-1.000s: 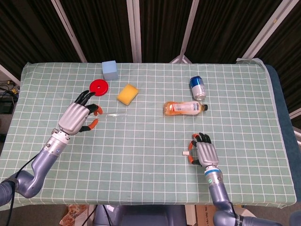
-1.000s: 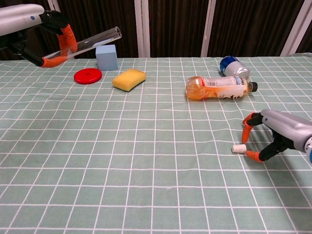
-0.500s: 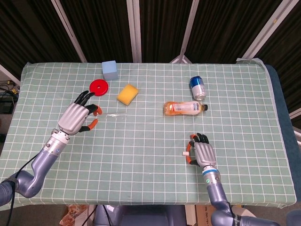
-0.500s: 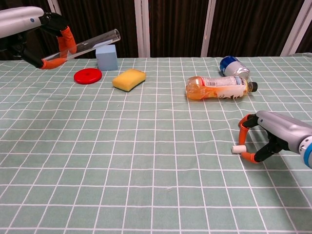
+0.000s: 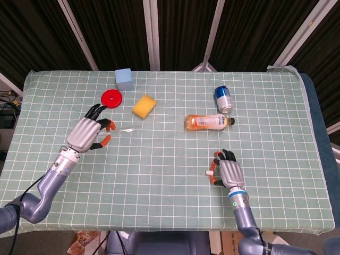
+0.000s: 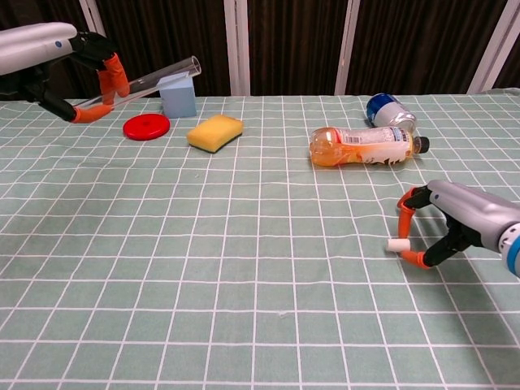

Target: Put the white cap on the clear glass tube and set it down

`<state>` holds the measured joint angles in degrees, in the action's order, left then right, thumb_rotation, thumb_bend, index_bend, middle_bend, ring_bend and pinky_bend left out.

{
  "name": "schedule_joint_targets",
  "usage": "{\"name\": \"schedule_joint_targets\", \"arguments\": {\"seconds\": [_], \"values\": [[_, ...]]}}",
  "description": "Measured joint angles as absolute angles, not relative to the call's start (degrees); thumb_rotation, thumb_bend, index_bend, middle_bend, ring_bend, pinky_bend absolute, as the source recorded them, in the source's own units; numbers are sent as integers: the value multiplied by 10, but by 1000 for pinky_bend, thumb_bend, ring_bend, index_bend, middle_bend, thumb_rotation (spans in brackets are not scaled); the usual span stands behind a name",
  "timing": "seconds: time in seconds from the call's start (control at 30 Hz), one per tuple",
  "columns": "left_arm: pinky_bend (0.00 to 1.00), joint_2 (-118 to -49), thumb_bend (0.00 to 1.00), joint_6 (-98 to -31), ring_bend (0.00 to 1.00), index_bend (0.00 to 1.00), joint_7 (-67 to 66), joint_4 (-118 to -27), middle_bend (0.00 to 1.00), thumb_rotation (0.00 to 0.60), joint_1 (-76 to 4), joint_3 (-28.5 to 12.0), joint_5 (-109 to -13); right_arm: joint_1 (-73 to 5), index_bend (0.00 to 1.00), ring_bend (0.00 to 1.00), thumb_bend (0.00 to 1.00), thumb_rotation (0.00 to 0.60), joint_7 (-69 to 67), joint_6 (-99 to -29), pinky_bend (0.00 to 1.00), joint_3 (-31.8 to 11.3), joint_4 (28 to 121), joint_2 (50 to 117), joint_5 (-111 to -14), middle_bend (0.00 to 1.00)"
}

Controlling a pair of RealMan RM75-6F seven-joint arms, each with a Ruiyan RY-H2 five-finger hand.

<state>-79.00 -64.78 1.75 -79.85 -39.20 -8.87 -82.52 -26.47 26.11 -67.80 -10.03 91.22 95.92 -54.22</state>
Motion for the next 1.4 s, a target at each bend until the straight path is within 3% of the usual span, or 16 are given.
{"name": "schedule_joint_targets", "arguments": {"seconds": [0.27, 0.5, 0.83, 1.4], "values": [[0, -852, 838, -636, 127, 505, 76, -755, 558, 600, -403, -102, -809, -267, 646, 0, 365, 600, 258, -689, 0, -120, 929, 927, -553, 207], [93, -934, 838, -617, 170, 505, 126, -686, 559, 600, -430, -120, -796, -277, 646, 0, 365, 600, 260, -695, 0, -147, 941, 880, -564, 217], [125, -1020, 838, -593, 185, 507, 147, -633, 562, 600, -461, -136, -776, -325, 646, 0, 364, 600, 264, -706, 0, -186, 929, 830, -664, 220], [169, -1018, 838, -574, 201, 515, 117, -648, 568, 600, -471, -135, -769, -392, 646, 0, 365, 600, 316, -708, 0, -180, 899, 855, -731, 220]]}}
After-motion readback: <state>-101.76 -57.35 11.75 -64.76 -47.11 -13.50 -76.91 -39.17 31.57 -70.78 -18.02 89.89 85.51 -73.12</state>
